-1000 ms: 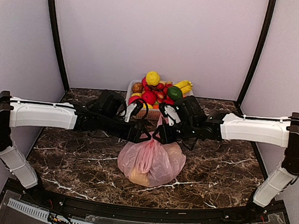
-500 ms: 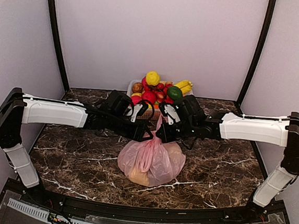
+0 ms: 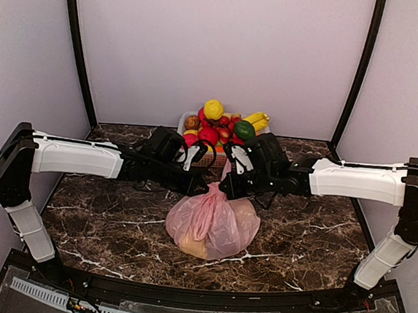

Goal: Untie the knot of the plastic bag and take out the fruit
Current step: Untie the bag handles from the takeout bag.

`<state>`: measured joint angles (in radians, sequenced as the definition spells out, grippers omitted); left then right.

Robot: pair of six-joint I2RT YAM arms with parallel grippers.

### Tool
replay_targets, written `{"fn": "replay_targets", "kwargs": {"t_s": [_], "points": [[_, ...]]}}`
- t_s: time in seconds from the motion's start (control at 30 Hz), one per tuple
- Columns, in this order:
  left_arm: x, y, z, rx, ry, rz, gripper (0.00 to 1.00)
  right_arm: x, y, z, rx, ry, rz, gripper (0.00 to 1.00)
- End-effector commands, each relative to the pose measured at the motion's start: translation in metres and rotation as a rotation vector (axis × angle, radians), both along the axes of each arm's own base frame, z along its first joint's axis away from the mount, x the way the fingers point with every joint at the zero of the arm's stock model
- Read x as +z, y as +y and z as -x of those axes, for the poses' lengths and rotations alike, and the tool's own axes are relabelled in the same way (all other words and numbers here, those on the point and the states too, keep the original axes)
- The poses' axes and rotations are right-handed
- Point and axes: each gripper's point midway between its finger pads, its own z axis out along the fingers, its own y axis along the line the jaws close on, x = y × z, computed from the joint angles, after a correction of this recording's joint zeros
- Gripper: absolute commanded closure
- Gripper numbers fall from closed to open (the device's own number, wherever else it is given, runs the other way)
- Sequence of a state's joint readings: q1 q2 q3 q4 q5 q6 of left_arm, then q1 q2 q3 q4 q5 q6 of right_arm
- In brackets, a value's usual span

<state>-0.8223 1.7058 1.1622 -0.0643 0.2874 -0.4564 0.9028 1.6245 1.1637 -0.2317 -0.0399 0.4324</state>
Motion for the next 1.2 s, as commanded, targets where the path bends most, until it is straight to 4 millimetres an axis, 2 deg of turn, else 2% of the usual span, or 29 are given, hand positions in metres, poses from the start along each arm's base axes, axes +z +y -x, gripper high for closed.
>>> {"fn": "replay_targets", "kwargs": {"t_s": [0.0, 0.13, 0.27, 0.4, 0.57, 0.7, 0.73, 0.77, 0.8, 0.93, 1.03, 1.17], "points": [[0.013, 0.003, -0.002, 0.013, -0.021, 0.017, 0.99, 0.024, -0.004, -0.007, -0.045, -0.058, -0.063, 1.00], [0.030, 0.009, -0.004, 0.024, -0.062, 0.030, 0.99, 0.040, -0.006, -0.006, -0.043, -0.093, -0.101, 1.00], [0.054, 0.009, -0.006, -0.007, -0.104, 0.071, 0.99, 0.069, -0.004, -0.008, -0.021, -0.167, -0.146, 1.00], [0.077, 0.004, -0.017, -0.034, -0.134, 0.111, 0.99, 0.091, -0.005, -0.020, -0.037, -0.244, -0.135, 1.00], [0.090, -0.001, -0.012, -0.080, -0.167, 0.165, 0.99, 0.101, 0.005, -0.014, 0.017, -0.244, -0.178, 1.00], [0.073, 0.006, -0.003, -0.072, -0.156, 0.187, 0.99, 0.080, 0.003, -0.002, 0.034, -0.187, -0.204, 1.00], [0.056, 0.010, 0.002, -0.066, -0.123, 0.172, 0.99, 0.069, 0.003, 0.001, 0.034, -0.158, -0.203, 1.00], [0.052, 0.011, 0.003, -0.063, -0.122, 0.179, 0.99, 0.058, 0.003, 0.003, 0.033, -0.126, -0.201, 1.00], [0.036, 0.015, 0.008, -0.055, -0.087, 0.166, 0.99, 0.047, 0.003, 0.007, 0.034, -0.094, -0.199, 1.00], [0.009, 0.020, 0.020, -0.058, -0.022, 0.170, 0.99, 0.017, 0.006, 0.019, 0.036, 0.002, -0.196, 1.00], [0.003, 0.022, 0.026, -0.061, -0.011, 0.191, 0.99, 0.010, 0.005, 0.024, 0.038, 0.022, -0.189, 1.00], [0.000, 0.022, 0.029, -0.070, -0.001, 0.201, 0.99, 0.009, 0.005, 0.026, 0.047, 0.019, -0.176, 1.00]]}}
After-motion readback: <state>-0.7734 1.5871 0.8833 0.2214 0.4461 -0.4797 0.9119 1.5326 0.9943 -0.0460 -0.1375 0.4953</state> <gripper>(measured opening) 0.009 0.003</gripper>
